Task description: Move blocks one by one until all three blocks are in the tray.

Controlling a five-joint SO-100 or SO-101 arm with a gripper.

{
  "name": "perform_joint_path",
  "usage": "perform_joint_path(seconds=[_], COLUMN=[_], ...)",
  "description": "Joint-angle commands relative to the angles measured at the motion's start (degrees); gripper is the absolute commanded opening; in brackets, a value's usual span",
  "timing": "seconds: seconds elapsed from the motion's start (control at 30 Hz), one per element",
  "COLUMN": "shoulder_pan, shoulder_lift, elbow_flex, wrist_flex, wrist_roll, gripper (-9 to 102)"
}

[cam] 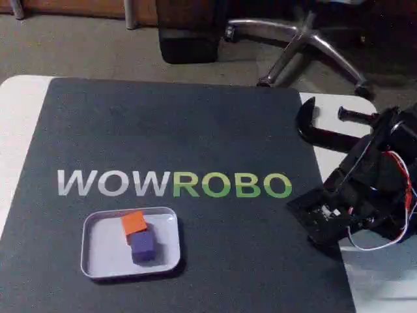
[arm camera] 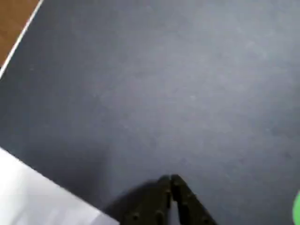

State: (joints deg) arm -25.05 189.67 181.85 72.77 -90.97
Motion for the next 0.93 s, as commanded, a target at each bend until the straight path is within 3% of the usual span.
perform_joint_path(seconds=[0.0,0.9], shoulder_pan=[1.58,2.37], shoulder_lift=[0.18,0.18], elbow_flex=[-0.26,-0.26], wrist_flex=[-0.18,-0.18], wrist_roll=[0.09,0.09], gripper=[-8,-8])
